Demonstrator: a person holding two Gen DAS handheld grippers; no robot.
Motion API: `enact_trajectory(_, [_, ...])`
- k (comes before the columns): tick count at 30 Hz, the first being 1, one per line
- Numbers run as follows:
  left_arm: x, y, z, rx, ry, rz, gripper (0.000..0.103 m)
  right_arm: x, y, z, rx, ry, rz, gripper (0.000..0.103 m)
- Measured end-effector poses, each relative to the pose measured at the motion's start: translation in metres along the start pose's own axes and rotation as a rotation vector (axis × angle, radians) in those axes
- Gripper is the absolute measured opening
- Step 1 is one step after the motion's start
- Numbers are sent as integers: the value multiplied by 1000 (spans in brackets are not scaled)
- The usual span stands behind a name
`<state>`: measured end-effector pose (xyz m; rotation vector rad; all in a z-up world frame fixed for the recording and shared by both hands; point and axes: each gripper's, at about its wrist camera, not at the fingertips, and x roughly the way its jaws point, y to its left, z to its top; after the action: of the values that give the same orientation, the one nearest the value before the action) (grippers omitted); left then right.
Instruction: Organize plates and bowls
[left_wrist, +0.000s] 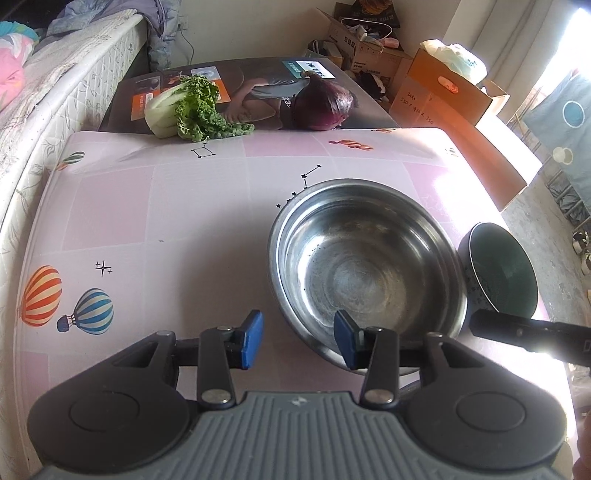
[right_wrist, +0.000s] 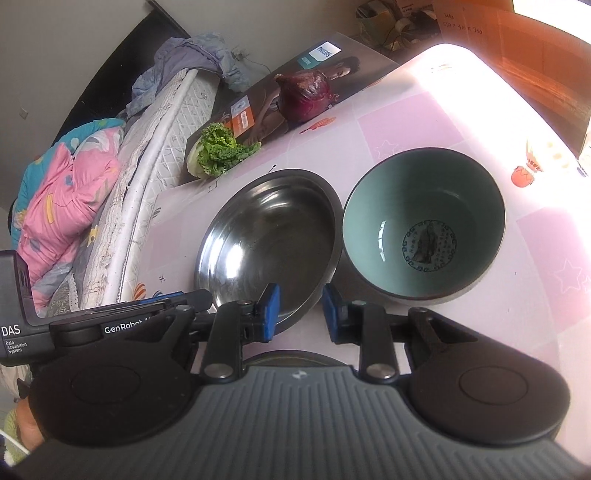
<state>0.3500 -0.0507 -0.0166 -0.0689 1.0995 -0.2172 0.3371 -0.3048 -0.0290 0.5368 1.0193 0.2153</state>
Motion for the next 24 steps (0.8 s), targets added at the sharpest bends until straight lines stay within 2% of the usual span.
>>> enact_trajectory(3, [6, 0, 1, -13, 7, -3, 42, 10, -4, -2, 39, 6, -7, 25])
enact_trajectory(6, [10, -1, 2, -14, 11, 8, 33, 20, -9, -2, 70, -6, -20, 25])
enact_trajectory(8, [13, -2, 2, -7, 16, 19, 22, 25, -12, -3, 87, -10, -18, 24])
enact_trajectory(14, [14, -1, 2, 2, 6, 32, 20, 35, -14, -4, 87, -15, -1, 14])
enact_trajectory(24, [3, 17, -7, -2, 12, 68, 20, 45, 3, -6, 56, 39, 31, 14])
